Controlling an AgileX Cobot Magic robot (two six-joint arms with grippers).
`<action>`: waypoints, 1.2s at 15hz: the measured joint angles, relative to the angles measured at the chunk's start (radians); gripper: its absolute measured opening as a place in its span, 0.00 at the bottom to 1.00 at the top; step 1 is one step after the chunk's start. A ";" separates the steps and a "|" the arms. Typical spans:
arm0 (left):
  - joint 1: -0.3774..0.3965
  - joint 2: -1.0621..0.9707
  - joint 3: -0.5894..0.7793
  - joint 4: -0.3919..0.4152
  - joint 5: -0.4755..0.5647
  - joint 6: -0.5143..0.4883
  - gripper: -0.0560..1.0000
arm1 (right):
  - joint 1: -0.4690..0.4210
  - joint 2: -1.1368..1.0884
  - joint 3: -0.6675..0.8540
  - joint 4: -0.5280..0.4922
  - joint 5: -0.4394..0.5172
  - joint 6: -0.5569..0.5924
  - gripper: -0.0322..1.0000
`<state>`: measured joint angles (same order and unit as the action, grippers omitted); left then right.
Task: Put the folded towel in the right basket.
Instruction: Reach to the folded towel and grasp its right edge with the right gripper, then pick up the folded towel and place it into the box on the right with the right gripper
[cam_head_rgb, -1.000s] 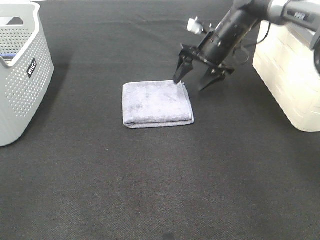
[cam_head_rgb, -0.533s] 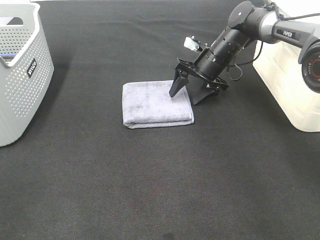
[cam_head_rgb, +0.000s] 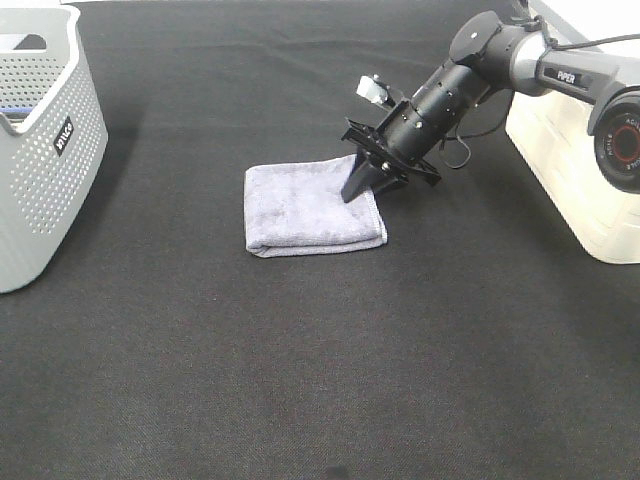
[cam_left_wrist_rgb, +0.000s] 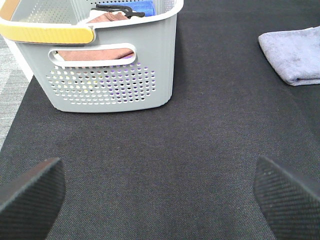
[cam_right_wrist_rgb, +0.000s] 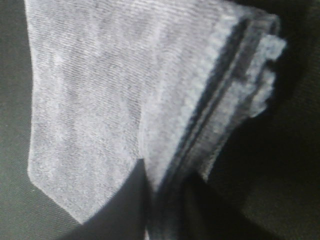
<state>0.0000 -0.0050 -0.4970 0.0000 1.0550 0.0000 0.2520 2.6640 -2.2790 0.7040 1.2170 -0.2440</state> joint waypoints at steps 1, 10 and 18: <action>0.000 0.000 0.000 0.000 0.000 0.000 0.97 | 0.000 0.000 0.000 0.000 0.000 0.000 0.16; 0.000 0.000 0.000 0.000 0.000 0.000 0.97 | -0.001 -0.210 0.000 -0.024 0.000 -0.086 0.07; 0.000 0.000 0.000 0.000 0.000 0.000 0.97 | -0.167 -0.530 0.000 -0.172 0.005 -0.100 0.07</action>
<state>0.0000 -0.0050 -0.4970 0.0000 1.0550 0.0000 0.0850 2.1340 -2.2790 0.5320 1.2220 -0.3440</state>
